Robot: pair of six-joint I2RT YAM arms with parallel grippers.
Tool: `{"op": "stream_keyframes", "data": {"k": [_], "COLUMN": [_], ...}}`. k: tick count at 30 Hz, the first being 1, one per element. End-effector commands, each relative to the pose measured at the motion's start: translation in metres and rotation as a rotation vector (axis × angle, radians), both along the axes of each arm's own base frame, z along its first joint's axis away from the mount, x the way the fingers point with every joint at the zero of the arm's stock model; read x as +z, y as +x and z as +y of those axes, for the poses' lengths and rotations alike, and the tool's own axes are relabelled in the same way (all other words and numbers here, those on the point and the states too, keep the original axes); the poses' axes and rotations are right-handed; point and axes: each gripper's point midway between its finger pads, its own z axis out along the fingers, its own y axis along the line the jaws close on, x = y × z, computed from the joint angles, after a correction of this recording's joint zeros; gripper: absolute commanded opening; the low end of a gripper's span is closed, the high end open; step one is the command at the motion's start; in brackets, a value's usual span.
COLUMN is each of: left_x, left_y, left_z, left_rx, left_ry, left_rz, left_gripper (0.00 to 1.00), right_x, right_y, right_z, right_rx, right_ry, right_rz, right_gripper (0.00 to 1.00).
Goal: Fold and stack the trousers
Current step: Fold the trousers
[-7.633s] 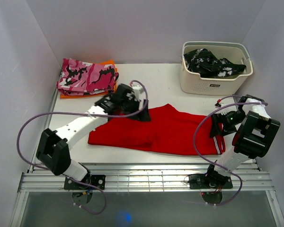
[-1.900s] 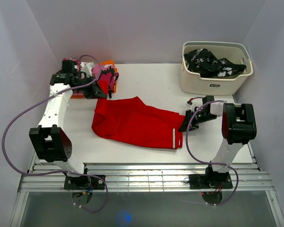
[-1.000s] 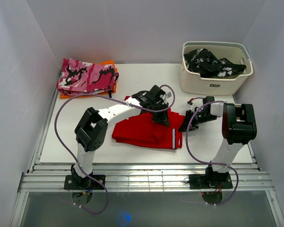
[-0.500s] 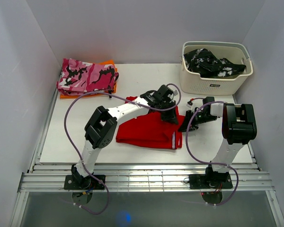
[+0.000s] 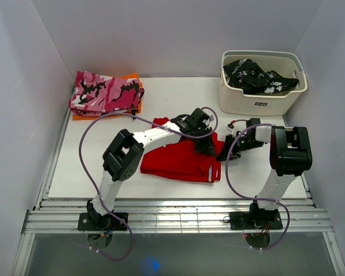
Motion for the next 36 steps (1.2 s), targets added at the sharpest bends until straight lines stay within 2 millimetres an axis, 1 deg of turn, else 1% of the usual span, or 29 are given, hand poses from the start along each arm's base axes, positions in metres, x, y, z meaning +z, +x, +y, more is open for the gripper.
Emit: {"op": "stream_keyframes", "data": {"k": [1,5,6,11,14,15,16,17,18,21,24,25,26,27,28,29,30,31,32,33,34,35,36], "left_x": [0.055,0.062,0.066,0.076,0.073,0.066,0.069,0.064,0.067,0.060,0.049,0.041,0.037,0.034,0.033,0.032,0.034,0.036,0.043,0.047,0.051,0.059,0.063], "left_y": [-0.027,-0.030,-0.029,-0.029,-0.027,-0.027,-0.025,-0.025,-0.026,-0.030,-0.026,-0.026,-0.024,-0.021,-0.019,-0.016,-0.011,-0.007,-0.004,0.003,0.005,0.005,0.011], "left_z": [0.001,0.001,-0.001,-0.009,-0.016,-0.019,-0.024,-0.027,-0.031,-0.035,-0.034,-0.032,-0.031,-0.029,-0.028,-0.027,-0.025,-0.023,-0.021,-0.017,-0.012,-0.006,0.002], "left_rx": [-0.040,-0.045,-0.049,-0.059,-0.064,-0.063,-0.067,-0.066,-0.071,-0.071,-0.051,-0.044,-0.038,-0.029,-0.025,-0.023,-0.018,-0.017,-0.031,-0.024,-0.025,-0.043,-0.039], "left_ry": [-0.089,-0.101,-0.113,-0.141,-0.145,-0.137,-0.150,-0.148,-0.157,-0.150,-0.128,-0.112,-0.105,-0.097,-0.095,-0.095,-0.096,-0.097,-0.109,-0.111,-0.106,-0.110,-0.107], "left_rz": [0.014,0.021,0.020,0.028,0.041,0.056,0.054,0.071,0.072,0.082,0.088,0.098,0.097,0.097,0.091,0.083,0.069,0.057,0.025,0.003,-0.011,-0.045,-0.064], "left_gripper": [0.00,0.00,0.00,0.00,0.00,0.00,0.00,0.00,0.00,0.00,0.00,0.02,0.13,0.23,0.35,0.42,0.50,0.54,0.58,0.62,0.69,0.70,0.71], "right_x": [0.008,0.009,0.009,0.009,0.010,0.010,0.010,0.010,0.010,0.011,0.012,0.013,0.014,0.013,0.016,0.017,0.016,0.016,0.021,0.021,0.024,0.030,0.034], "right_y": [0.005,0.006,0.006,0.005,0.005,0.005,0.004,0.005,0.005,0.004,0.005,0.006,0.006,0.007,0.008,0.008,0.008,0.009,0.010,0.011,0.013,0.015,0.017], "right_z": [0.002,0.002,0.002,0.002,0.002,0.002,0.002,0.002,0.002,0.002,0.001,0.000,0.000,-0.002,-0.004,-0.006,-0.010,-0.015,-0.023,-0.031,-0.039,-0.053,-0.062], "right_rx": [0.001,-0.001,-0.004,-0.002,-0.004,-0.004,-0.005,-0.006,-0.008,-0.009,-0.008,-0.012,-0.010,-0.007,-0.003,0.002,0.001,0.011,0.002,0.000,0.008,-0.014,-0.013], "right_ry": [0.009,0.007,0.008,0.000,0.005,0.006,0.003,0.004,0.001,0.004,-0.005,-0.010,-0.014,-0.036,-0.051,-0.064,-0.095,-0.113,-0.127,-0.156,-0.180,-0.196,-0.213], "right_rz": [-0.046,-0.053,-0.051,-0.057,-0.060,-0.063,-0.058,-0.063,-0.067,-0.066,-0.071,-0.076,-0.076,-0.083,-0.083,-0.089,-0.092,-0.108,-0.101,-0.106,-0.133,-0.125,-0.137], "right_gripper": [0.08,0.08,0.08,0.08,0.08,0.08,0.08,0.08,0.08,0.08,0.08,0.08,0.08,0.10,0.12,0.16,0.29,0.35,0.40,0.41,0.50,0.52,0.56]}}
